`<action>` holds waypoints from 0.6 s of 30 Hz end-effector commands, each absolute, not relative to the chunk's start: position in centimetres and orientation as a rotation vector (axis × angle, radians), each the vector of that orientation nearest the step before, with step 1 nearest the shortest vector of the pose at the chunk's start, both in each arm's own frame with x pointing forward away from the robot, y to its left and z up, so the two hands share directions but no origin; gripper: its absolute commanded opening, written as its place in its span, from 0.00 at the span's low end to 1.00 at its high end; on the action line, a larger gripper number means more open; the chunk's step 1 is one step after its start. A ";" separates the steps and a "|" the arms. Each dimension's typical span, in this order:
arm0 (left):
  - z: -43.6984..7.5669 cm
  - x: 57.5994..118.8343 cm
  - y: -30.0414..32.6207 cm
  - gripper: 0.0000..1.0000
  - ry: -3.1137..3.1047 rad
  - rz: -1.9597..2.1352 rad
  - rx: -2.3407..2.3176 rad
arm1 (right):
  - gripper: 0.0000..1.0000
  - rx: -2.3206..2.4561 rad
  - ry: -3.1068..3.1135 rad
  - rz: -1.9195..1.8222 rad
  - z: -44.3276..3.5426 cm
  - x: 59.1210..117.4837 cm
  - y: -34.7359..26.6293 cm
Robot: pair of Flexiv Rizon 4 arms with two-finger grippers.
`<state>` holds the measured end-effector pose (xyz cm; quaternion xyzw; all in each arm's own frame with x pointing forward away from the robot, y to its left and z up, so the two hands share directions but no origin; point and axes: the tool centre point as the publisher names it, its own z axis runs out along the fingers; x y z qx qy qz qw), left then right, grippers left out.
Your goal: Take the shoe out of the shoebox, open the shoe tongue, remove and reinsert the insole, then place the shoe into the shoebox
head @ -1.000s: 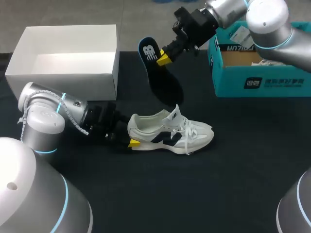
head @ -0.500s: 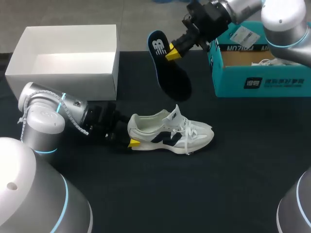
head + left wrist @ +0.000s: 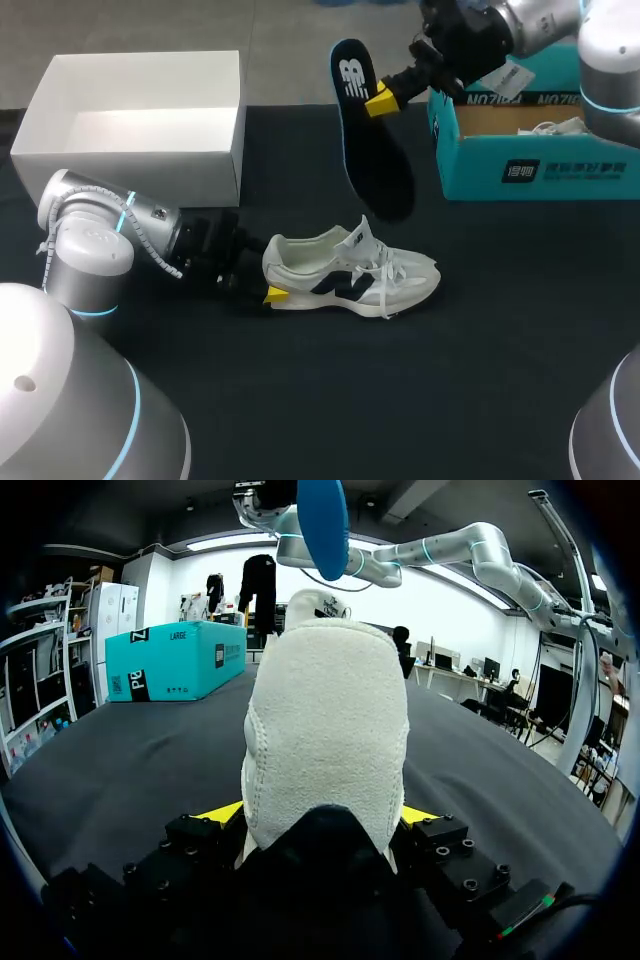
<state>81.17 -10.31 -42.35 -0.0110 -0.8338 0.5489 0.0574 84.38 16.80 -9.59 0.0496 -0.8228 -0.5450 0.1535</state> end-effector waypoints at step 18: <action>-42.4 81.1 -10.3 0.00 -2.529 1.662 -0.033 | 0.00 -0.135 -2.340 -1.701 -6.5 79.1 14.6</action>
